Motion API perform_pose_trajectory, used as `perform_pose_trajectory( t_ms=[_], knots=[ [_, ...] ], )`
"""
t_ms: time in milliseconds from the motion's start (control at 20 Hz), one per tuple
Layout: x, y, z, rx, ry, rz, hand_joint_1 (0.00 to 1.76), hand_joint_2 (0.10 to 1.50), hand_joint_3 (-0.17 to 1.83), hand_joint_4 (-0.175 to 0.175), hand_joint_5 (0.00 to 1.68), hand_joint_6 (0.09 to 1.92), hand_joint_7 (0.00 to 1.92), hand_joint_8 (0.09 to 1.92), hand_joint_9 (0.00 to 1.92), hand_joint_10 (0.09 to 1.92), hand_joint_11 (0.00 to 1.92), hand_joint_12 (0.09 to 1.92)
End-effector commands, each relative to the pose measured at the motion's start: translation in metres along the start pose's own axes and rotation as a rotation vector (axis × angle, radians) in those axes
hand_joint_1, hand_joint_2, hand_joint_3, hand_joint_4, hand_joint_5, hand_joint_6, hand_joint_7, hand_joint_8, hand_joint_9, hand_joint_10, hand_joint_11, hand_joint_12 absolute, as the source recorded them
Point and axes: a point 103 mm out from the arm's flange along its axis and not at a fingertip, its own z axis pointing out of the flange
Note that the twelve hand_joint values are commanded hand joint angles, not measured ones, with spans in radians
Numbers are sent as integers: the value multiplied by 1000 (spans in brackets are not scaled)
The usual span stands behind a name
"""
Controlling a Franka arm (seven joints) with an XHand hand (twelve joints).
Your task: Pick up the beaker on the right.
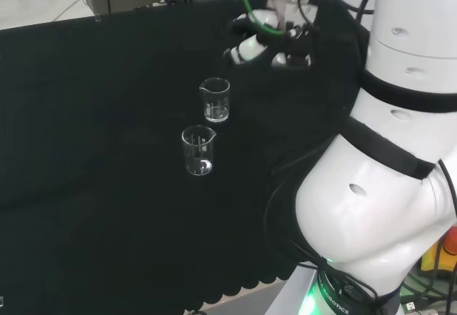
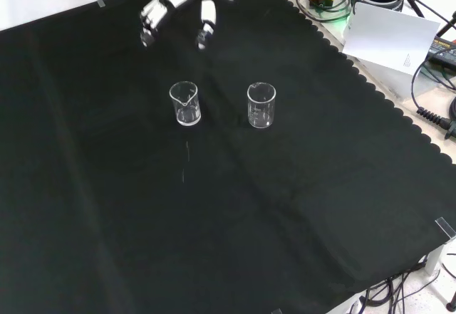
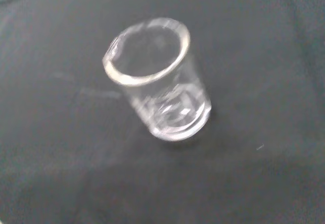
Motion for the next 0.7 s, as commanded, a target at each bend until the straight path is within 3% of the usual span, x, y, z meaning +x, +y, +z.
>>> perform_pose_trajectory(
  t_ms=[50,200,400,600,700],
  knots=[
    [-25,12,50,52,78,-41,717,700,435,-25,303,87,134,614,296,651,38,1399],
    [-30,14,57,56,90,-51,739,681,434,-25,301,87,136,614,294,649,31,1399],
    [-30,19,66,86,110,-107,767,654,453,-24,304,87,134,609,270,639,8,1393],
    [-29,24,79,91,124,-130,786,627,480,-23,307,87,123,598,248,631,0,1378],
    [-29,29,86,134,143,-130,794,619,487,-22,308,87,115,593,236,627,0,1365]
  ],
)
